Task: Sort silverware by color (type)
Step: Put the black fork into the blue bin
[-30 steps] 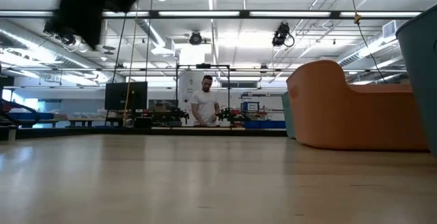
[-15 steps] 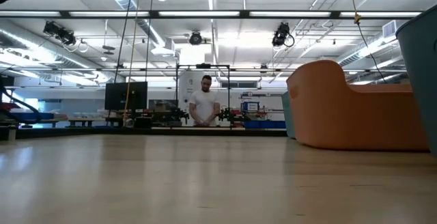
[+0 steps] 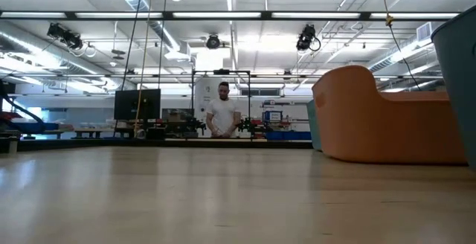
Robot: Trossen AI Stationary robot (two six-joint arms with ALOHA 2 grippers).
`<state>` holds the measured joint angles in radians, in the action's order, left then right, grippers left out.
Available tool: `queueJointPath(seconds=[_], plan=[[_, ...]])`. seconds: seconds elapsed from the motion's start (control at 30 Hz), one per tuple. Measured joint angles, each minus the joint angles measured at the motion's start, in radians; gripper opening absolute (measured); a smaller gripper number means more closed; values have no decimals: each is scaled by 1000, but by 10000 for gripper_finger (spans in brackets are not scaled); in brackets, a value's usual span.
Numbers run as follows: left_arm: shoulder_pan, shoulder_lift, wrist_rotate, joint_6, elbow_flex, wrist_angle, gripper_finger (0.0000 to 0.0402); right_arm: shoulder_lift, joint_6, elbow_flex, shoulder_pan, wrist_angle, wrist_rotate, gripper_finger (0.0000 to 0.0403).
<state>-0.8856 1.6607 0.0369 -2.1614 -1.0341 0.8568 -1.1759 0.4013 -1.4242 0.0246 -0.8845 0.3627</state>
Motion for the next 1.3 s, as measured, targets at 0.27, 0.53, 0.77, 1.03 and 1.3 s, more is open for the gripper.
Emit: queueJointPath(seconds=[0.27,0.53,0.77,1.03,1.3], plan=[[0,42,-36,-28,0,-11,76,0,56,0,7,0,-53,85],[11,41,-36,-47,34,-61,76,0,61,0,43,0,-53,85],[20,35,-57,-71,145,-216,76,0,60,0,64,0,-52,85],[54,37,-74,46,154,-220,21,0,59,0,67,0,-42,85],[56,31,-46,164,122,-203,9,0,33,0,67,0,-42,85]])
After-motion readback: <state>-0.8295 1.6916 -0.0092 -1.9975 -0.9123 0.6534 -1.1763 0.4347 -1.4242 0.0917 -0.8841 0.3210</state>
